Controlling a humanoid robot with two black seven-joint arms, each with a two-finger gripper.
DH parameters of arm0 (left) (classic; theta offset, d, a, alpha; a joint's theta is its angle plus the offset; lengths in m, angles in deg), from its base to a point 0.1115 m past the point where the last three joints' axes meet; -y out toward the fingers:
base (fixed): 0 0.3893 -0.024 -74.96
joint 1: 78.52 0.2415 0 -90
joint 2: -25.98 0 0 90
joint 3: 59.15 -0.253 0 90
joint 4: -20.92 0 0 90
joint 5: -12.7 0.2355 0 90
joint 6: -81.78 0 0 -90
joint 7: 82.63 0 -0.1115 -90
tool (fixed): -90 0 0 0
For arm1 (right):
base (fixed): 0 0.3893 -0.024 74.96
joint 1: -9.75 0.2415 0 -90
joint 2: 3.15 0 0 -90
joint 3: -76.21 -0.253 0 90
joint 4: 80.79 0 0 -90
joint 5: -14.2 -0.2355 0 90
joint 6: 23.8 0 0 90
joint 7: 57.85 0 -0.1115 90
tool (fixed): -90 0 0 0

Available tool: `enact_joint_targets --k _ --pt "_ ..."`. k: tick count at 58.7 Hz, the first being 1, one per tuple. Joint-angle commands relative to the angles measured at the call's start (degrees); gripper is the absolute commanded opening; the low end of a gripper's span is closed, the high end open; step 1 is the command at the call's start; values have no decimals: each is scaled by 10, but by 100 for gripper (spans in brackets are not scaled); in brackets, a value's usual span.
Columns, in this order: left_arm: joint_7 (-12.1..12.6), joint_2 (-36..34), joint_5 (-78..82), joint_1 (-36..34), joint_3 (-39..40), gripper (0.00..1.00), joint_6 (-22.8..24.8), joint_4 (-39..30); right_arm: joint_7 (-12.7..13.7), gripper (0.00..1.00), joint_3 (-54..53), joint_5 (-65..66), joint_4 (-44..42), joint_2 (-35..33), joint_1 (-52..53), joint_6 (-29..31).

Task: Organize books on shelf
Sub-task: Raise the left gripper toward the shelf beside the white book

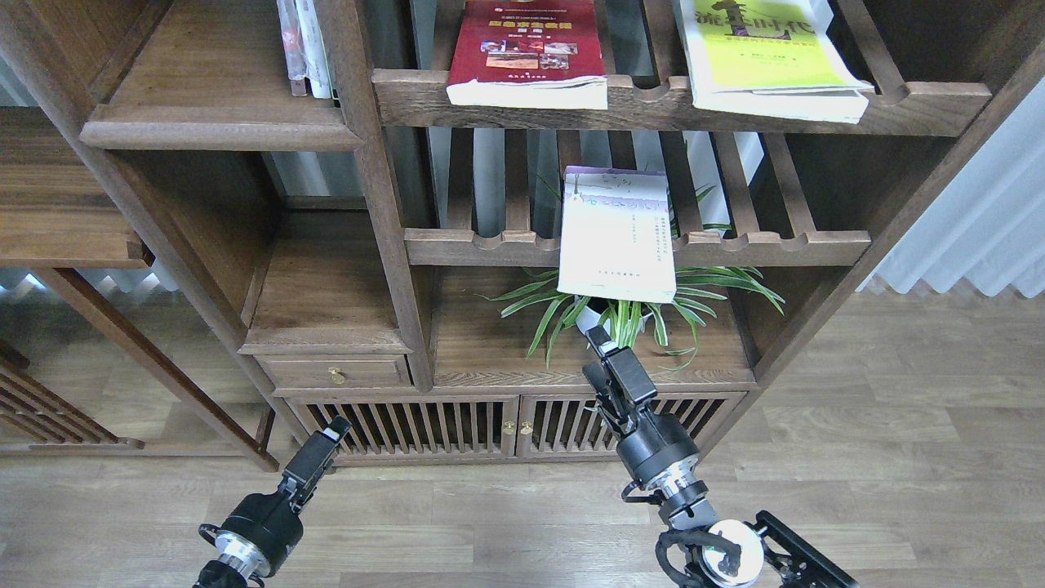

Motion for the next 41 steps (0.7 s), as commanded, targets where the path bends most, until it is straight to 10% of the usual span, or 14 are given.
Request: enact_joint_targets --k 1,41 --pt "2 1 0 3 -4 100 0 1 0 99 1 -1 1 0 -1 0" --pt "1 -2 1 -120 -19 100 0 -30 0 99 4 -1 7 0 -21 0"
